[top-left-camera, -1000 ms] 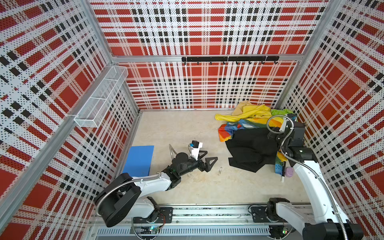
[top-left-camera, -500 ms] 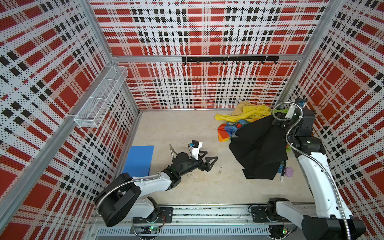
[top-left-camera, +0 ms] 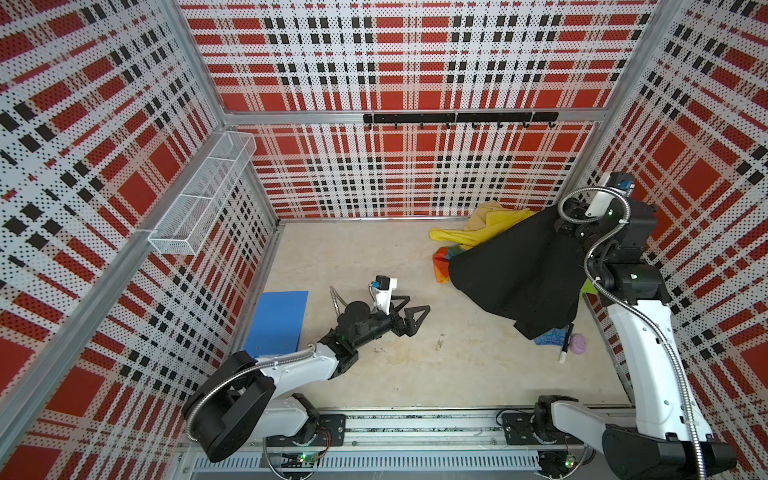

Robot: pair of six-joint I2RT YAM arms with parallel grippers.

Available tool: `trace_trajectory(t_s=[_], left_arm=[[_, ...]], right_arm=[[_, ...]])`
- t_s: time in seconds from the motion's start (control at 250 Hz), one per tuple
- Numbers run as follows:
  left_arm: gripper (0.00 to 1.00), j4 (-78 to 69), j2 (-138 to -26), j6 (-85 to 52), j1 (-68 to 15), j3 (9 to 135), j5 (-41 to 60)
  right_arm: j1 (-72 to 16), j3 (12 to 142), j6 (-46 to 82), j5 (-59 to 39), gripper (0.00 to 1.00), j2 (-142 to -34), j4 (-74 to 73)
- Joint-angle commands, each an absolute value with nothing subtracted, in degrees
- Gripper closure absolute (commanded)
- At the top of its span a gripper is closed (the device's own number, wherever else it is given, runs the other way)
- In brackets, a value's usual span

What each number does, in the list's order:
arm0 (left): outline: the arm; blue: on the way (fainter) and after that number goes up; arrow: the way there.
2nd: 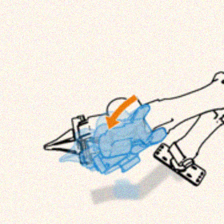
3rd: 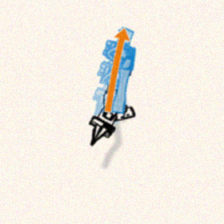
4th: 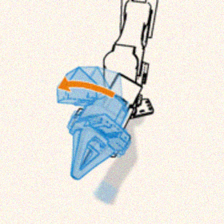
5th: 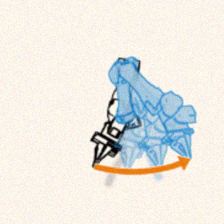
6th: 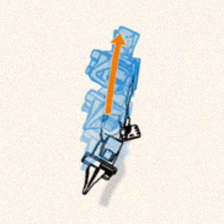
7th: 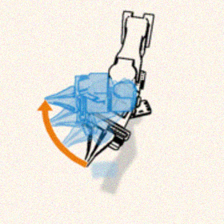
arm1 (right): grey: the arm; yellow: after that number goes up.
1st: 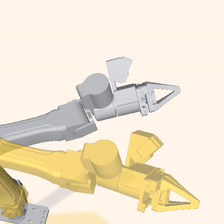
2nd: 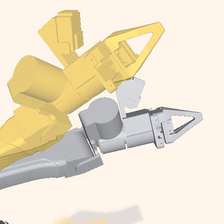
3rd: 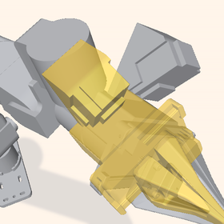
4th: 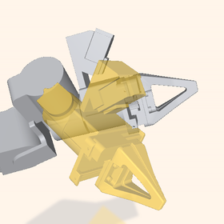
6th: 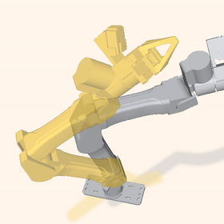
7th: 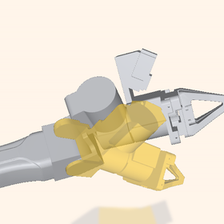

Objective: Pick out a specific cloth from the pile
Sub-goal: 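Grasp the black garment with the right gripper and lift it high, then carry the black garment toward the left gripper and set it down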

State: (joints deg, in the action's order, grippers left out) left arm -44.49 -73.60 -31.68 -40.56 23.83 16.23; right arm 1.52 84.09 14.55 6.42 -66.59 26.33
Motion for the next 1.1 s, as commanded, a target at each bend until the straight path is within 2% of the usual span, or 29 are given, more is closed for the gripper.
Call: trace_trajectory(t_s=[0.0,0.436,0.604,0.96,1.097], left_arm=[[0.01,-45.2,-72.5,-32.6,-39.9,23.0,15.9],[0.01,-42.5,-66.7,-33.1,-36.5,20.7,15.2],[0.01,-40.1,-62.7,-34.0,-31.6,18.9,16.2],[0.01,-28.2,-50.1,-33.1,-24.2,16.8,13.6],[0.01,-25.6,-45.4,-34.0,-19.5,15.9,16.2]], right_arm=[[1.1,86.9,14.1,5.3,1.00,-67.2,20.7],[-8.7,94.4,11.5,10.9,1.00,-71.0,19.5],[-13.1,95.3,12.5,10.9,1.00,-72.3,18.5],[-28.5,99.7,9.4,16.3,1.00,-78.2,15.4],[-34.1,101.9,8.2,18.4,1.00,-81.8,13.8]])
